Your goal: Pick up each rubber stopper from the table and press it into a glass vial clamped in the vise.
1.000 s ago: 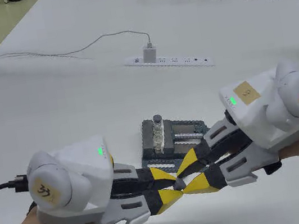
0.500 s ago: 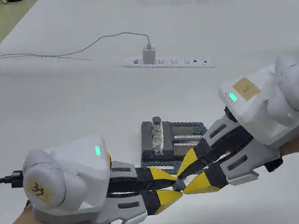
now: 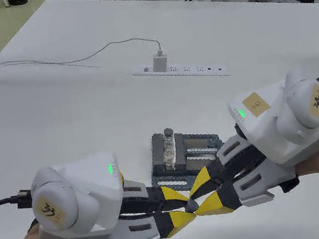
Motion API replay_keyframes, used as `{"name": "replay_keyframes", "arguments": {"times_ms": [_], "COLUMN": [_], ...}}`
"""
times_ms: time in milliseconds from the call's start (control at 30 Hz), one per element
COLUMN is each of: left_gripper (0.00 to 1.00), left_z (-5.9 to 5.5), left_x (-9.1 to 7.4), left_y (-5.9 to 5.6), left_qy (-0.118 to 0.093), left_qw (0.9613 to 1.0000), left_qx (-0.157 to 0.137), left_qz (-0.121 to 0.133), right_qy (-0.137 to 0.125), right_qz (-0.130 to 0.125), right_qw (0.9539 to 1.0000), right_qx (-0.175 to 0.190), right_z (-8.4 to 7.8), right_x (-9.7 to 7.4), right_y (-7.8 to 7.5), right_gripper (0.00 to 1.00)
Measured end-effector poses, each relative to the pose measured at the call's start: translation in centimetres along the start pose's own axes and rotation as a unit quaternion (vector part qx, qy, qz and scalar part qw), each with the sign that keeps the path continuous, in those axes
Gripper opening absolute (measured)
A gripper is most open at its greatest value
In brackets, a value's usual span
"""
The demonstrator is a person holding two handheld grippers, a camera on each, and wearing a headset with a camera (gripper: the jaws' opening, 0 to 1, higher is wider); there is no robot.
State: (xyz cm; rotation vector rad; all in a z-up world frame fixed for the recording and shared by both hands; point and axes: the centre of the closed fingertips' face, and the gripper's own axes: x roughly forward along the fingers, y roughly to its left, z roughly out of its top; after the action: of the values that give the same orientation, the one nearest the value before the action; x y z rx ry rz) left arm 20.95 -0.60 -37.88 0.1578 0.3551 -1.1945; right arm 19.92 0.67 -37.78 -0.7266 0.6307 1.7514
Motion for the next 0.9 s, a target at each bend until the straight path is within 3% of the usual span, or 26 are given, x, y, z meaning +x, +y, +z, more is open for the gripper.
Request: {"name": "replay_keyframes", "arguments": {"times_ms": [233, 367, 700, 900], "left_gripper": [0.05, 0.11, 0.53, 0.73], "left_z": [-0.1, -0.1, -2.1, -3.0], "left_x": [0.1, 0.0, -0.4, -1.1], "left_y": [0.2, 0.4, 2.2, 3.3], "left_qy": [-0.002, -0.003, 0.024, 0.032], "left_qw": [0.9998, 0.9994, 0.9963, 0.9927], "left_qx": [-0.02, -0.03, -0.046, -0.059], "left_qz": [0.01, 0.016, 0.069, 0.1], "right_qy": [0.003, 0.008, 0.018, 0.02], "right_qz": [-0.006, -0.016, -0.023, -0.021], "right_qw": [1.0, 0.9998, 0.9996, 0.9996], "right_qx": [0.003, 0.002, 0.005, 0.006], "right_z": [-0.2, -0.5, -1.3, -1.5], "right_x": [0.2, 0.2, 0.2, 0.3], "right_y": [-0.2, -0.7, -1.1, -1.1], "right_gripper": [0.06, 0.06, 0.06, 0.07]}}
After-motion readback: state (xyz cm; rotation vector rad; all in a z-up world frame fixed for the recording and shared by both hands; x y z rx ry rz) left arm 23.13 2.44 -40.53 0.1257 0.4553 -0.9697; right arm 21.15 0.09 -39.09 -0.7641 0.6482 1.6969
